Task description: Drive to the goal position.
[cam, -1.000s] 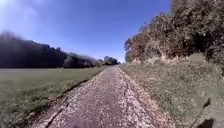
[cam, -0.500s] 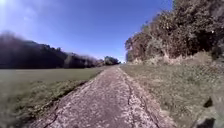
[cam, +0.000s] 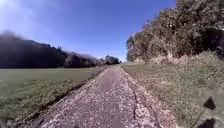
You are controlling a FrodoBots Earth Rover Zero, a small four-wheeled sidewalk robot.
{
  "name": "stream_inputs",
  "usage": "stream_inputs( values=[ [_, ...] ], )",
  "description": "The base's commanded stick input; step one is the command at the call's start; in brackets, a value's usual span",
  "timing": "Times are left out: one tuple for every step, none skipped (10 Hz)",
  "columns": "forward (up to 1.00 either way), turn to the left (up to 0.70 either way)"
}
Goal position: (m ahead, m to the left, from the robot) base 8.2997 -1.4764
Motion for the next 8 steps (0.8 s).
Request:
stream_inputs(
  values=[
    [0.7,0.0],
    [0.7,0.0],
    [0.7,0.0],
    [0.7,0.0],
    [0.7,0.0],
    [0.7,0.0],
    [0.7,0.0],
    [0.7,0.0]
  ],
)
